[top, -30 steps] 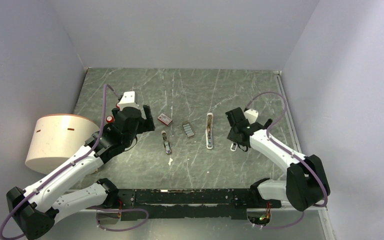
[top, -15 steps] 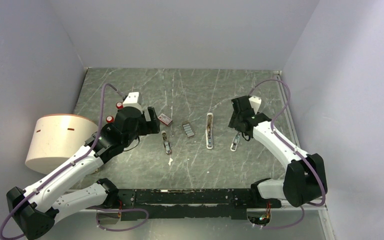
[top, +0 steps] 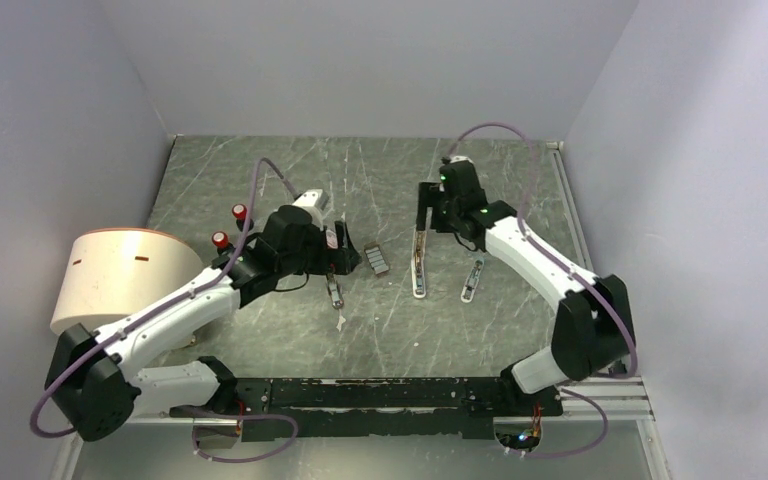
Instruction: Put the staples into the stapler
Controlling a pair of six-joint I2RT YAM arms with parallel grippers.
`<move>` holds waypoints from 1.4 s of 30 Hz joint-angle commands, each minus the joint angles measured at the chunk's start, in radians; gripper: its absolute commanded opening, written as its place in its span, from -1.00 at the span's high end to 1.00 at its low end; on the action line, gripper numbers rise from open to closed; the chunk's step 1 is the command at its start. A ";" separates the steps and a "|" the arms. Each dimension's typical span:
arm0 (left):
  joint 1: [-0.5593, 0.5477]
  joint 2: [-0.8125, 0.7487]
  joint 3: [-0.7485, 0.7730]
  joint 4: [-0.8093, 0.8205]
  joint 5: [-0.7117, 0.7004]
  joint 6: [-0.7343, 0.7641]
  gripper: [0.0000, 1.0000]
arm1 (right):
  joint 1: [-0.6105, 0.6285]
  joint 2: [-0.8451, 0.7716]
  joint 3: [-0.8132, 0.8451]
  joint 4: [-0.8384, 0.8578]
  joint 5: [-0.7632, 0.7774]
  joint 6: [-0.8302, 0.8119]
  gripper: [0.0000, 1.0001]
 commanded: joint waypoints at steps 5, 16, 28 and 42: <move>0.004 0.134 0.018 0.122 0.167 -0.074 -0.94 | 0.082 0.178 0.143 -0.053 0.041 -0.038 -0.45; -0.014 0.294 0.020 0.246 0.290 -0.180 -0.72 | 0.097 0.225 0.171 -0.111 0.079 0.006 0.14; -0.111 0.571 0.104 0.401 0.308 -0.280 -0.16 | 0.134 0.209 0.158 -0.134 0.104 0.063 0.29; -0.202 0.791 0.210 0.397 0.135 -0.325 0.42 | 0.152 0.185 0.130 -0.124 0.130 0.113 0.31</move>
